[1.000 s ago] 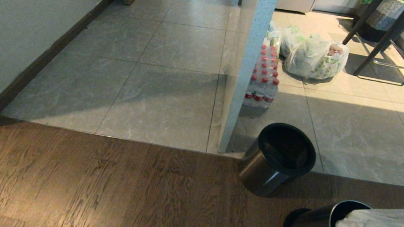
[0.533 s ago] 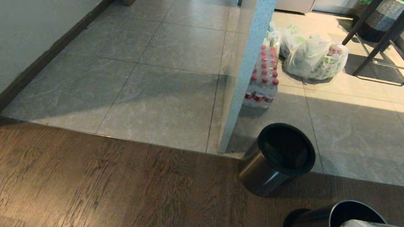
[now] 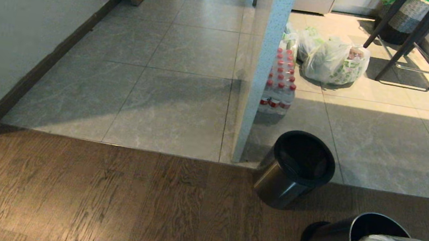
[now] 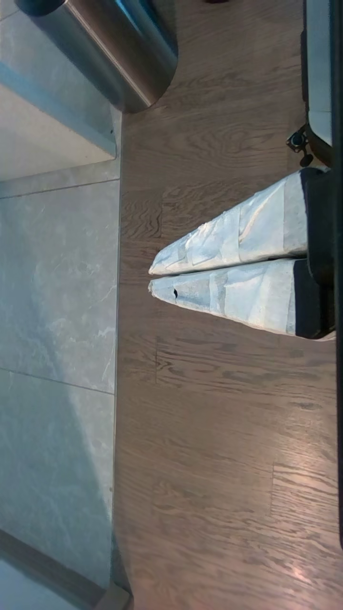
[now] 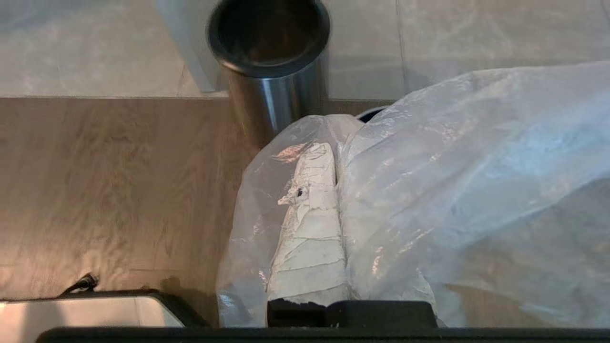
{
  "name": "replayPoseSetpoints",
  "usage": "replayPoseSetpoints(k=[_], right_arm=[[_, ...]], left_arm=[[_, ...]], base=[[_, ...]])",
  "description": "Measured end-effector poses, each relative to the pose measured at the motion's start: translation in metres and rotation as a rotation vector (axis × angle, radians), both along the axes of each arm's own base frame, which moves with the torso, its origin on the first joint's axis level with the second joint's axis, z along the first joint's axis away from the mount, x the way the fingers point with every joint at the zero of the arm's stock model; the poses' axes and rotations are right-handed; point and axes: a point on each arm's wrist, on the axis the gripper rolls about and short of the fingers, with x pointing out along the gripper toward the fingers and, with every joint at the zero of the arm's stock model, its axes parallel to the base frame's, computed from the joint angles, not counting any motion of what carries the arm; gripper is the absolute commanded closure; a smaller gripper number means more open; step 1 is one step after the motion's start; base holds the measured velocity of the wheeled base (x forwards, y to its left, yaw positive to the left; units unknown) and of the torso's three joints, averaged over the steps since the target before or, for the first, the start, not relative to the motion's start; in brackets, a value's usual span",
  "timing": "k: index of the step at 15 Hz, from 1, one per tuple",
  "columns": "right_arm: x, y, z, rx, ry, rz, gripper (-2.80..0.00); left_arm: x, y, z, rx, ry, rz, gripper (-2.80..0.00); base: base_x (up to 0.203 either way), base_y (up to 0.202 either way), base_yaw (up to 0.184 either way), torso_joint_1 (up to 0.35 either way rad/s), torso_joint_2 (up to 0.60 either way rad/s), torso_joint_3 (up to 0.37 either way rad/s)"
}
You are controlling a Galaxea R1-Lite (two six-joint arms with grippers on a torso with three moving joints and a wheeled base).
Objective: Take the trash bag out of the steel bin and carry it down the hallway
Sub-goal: Pick up the trash bag
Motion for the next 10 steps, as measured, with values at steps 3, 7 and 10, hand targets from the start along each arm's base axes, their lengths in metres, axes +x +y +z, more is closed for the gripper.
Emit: replayPoseSetpoints(k=[3,7,10], right_arm=[[-0.0071,0.0002,-0.0071,0.024,-0.033,0.016,0.00],[-0.0097,0.0003,-0.0078,0.055,-0.072,0.017,0.00],[-0.0101,0.0003,-0.0079,0.055,-0.078,0.019,0.00]], left_arm=[[0.0000,0.0000,0.0000,0.000,0.000,0.000,0.00],[0.0000,0.0000,0.0000,0.000,0.000,0.000,0.00],[0.0000,0.0000,0.0000,0.000,0.000,0.000,0.00]], base=[[0.000,0.000,0.000,0.000,0.00,0.000],[0.000,0.000,0.000,0.000,0.00,0.000],[0.000,0.000,0.000,0.000,0.00,0.000]])
